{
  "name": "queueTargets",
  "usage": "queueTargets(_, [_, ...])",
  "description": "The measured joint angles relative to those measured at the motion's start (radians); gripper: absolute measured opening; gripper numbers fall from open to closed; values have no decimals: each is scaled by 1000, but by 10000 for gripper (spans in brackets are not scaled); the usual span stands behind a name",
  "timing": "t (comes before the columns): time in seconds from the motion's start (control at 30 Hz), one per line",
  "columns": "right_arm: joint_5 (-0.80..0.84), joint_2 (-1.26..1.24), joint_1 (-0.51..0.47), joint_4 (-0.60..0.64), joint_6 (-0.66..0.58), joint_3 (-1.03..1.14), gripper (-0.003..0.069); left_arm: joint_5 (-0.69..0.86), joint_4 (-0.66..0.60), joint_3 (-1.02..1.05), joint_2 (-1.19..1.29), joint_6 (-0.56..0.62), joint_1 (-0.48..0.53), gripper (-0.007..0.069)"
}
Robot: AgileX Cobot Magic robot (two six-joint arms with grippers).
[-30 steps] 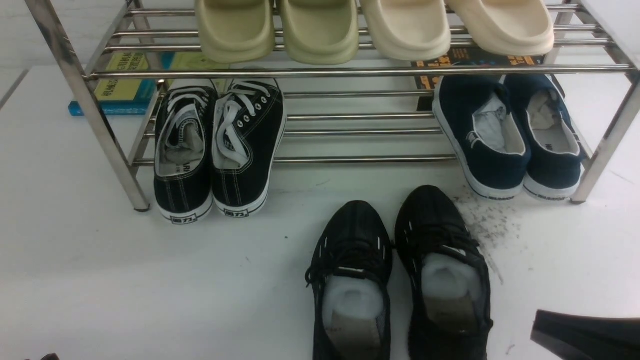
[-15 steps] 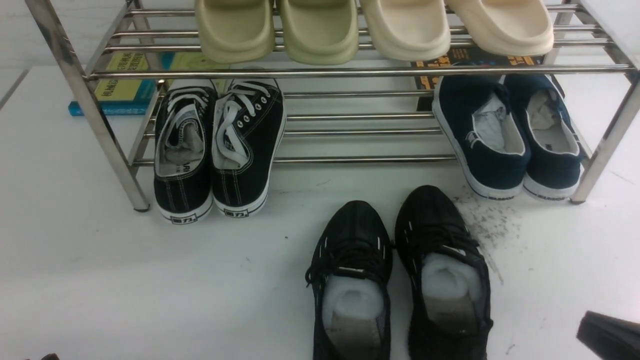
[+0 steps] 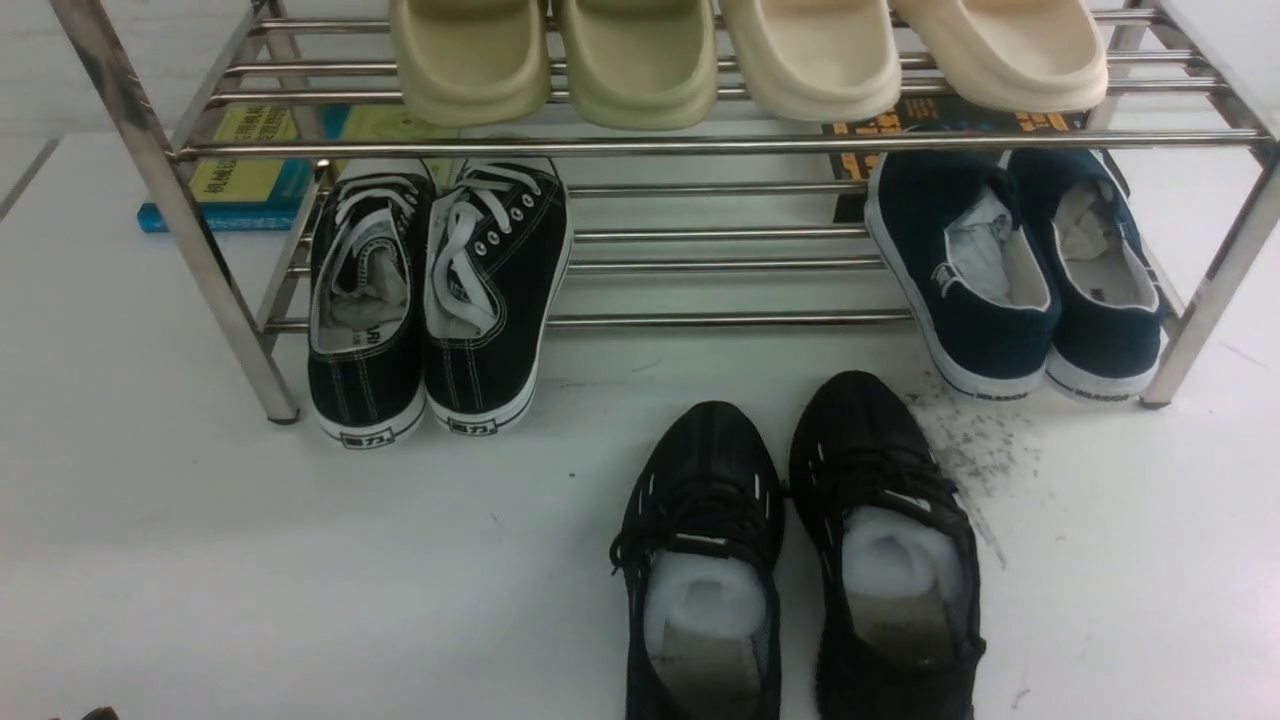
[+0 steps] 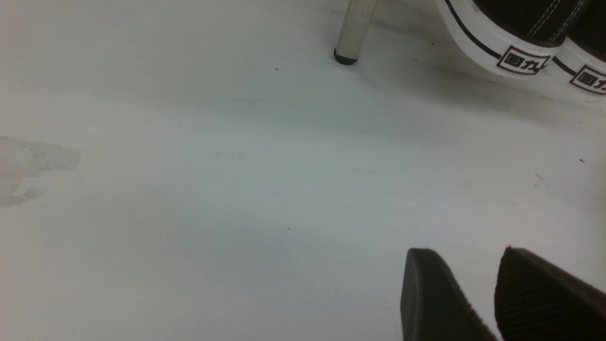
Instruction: Take the shoes off the shelf with your hand on the white table.
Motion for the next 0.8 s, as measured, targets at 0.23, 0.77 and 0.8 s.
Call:
queueTargets(0.23, [7,-8,-31,3,-47,-1,23,0,0,0,0,0,0,240])
queueTargets(0.77, [5,-8,-31,4,-134,-1,44,0,0,0,0,0,0,240])
queueTargets(0.8, [5,-8,-31,4,-134,-1,45,0,0,0,0,0,0,240])
